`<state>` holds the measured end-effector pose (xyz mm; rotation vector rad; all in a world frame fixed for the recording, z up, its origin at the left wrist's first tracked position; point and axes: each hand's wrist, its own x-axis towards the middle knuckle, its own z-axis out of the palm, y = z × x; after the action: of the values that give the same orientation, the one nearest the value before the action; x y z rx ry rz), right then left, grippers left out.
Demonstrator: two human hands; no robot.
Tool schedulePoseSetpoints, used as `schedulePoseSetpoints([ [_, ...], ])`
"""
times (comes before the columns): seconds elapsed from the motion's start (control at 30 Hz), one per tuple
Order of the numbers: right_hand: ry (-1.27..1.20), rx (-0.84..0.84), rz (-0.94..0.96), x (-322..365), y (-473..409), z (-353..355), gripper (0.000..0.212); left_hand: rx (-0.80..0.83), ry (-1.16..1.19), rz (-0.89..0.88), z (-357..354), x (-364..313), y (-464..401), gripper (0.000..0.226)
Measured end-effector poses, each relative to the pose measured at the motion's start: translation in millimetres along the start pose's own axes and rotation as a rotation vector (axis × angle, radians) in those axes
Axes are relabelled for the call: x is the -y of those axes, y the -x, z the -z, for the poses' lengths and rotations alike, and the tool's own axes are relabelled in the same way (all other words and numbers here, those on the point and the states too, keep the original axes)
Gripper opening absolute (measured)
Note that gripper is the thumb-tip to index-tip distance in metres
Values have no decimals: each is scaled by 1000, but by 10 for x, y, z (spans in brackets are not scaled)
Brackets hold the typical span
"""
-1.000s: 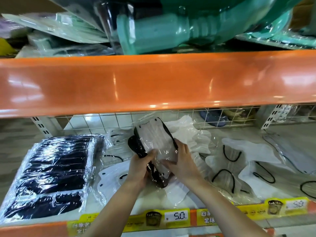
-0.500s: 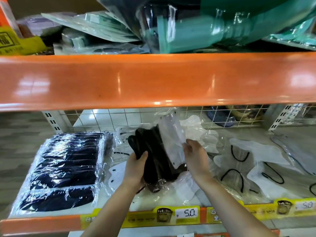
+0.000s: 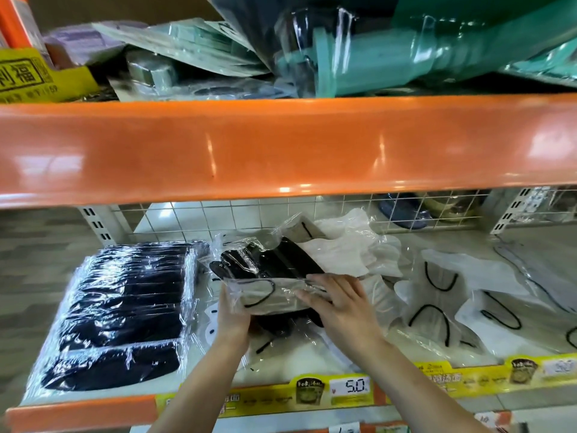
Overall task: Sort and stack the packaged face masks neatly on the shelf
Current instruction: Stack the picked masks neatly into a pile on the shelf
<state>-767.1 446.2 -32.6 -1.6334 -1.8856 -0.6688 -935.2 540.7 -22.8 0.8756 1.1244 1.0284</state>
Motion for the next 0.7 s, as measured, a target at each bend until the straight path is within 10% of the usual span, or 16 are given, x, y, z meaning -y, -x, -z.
schedulePoseSetpoints([
  [0.13,-16,215,-75,-13,74,-69,45,25,-129,-69,-31,-95,-75,17],
  [0.7,291,608,-771,-424,-40,2,37,-91,-382,-157,119,-101,-139,7],
])
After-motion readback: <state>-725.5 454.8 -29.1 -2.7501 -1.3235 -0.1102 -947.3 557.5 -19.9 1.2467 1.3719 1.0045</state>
